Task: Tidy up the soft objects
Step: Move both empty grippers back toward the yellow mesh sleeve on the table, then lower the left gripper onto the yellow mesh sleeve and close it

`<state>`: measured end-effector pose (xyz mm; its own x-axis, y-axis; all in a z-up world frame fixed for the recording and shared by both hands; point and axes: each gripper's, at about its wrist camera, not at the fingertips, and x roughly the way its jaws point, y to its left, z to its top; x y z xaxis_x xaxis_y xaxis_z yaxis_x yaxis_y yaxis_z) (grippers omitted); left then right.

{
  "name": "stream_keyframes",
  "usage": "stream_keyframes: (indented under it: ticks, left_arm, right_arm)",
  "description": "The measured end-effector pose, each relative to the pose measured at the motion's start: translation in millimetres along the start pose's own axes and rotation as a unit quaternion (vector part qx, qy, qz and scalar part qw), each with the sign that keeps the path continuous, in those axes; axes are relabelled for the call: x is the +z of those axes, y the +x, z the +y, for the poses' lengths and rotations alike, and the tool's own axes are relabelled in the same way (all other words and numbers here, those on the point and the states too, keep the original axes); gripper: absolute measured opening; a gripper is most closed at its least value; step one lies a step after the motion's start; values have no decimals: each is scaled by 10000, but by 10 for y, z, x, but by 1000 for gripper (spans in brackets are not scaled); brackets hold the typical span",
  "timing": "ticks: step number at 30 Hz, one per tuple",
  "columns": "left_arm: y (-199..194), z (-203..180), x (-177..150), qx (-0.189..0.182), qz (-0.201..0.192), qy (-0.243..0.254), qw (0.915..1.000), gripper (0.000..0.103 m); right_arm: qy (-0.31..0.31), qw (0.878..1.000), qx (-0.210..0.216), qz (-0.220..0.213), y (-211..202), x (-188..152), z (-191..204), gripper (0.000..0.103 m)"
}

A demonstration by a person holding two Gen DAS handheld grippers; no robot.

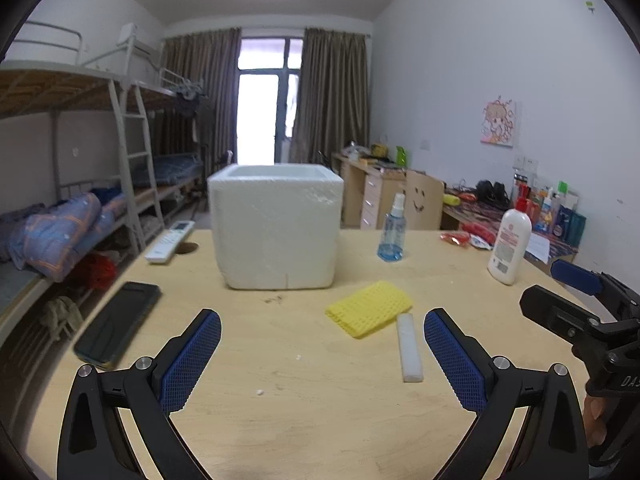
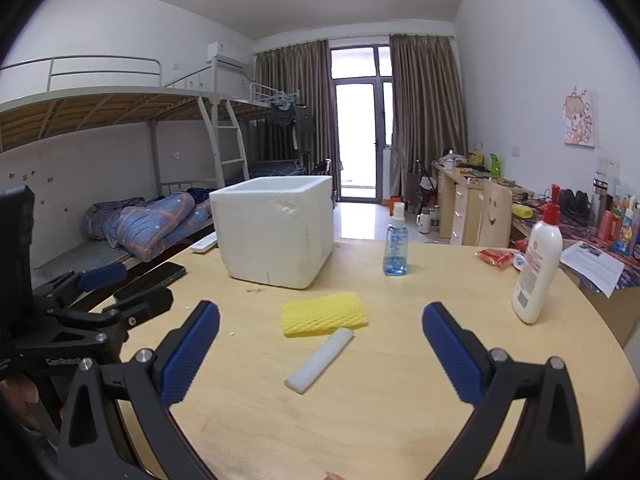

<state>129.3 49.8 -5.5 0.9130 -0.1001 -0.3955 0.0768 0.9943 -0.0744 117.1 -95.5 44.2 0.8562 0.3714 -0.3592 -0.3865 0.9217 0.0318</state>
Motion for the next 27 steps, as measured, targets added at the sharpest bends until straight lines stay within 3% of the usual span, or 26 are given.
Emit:
stream_keyframes:
  ticks: [8, 12, 15, 27]
  left_arm:
    - [255, 21, 34, -499, 376, 54, 9980, 102]
    - [450, 5, 111, -763, 671, 227, 9946, 102]
    - [532, -9, 155, -781, 665, 450, 9937, 102]
    - [1077, -110, 193, -1384, 1046, 1020, 9795, 102]
  right_arm:
    - [190, 9996, -47, 190, 96, -60, -84, 102]
    - [186, 9992, -81, 333, 174, -102, -72, 102]
    - [248, 9987, -121, 421, 228, -124, -73, 102]
    - [543, 9941, -478, 807, 399, -190, -16, 102]
